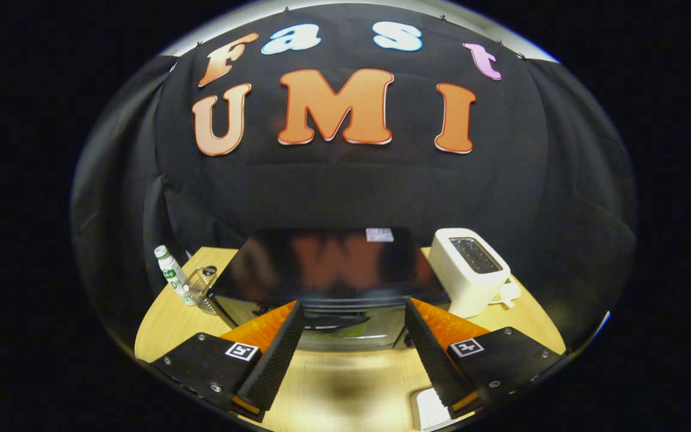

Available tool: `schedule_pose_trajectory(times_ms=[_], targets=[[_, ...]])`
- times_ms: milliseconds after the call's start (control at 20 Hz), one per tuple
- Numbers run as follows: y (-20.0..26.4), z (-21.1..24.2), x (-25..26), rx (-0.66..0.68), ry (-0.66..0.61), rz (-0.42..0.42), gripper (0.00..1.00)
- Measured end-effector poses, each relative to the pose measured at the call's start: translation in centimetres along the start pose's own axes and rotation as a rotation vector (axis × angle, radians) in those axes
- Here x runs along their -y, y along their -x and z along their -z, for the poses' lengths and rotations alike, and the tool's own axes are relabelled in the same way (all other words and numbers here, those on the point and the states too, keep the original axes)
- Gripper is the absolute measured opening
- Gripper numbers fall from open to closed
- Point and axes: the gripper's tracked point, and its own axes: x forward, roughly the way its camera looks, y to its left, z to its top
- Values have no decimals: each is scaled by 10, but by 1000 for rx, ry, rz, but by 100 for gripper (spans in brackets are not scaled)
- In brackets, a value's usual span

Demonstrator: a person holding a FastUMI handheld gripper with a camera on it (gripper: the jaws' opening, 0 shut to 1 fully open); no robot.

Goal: Open the toaster oven, put the food inside, and close the toaster oven door.

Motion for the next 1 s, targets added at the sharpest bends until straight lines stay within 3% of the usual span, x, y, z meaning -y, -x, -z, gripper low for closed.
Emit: schedule_pose_trajectory(times_ms=[250,550,750,1000], targets=[[40,-92,63,152,19,70,100],[127,-192,128,338,81,175,99],[160,-203,142,357,2,166,99],[168,-189,157,358,-44,190,99]])
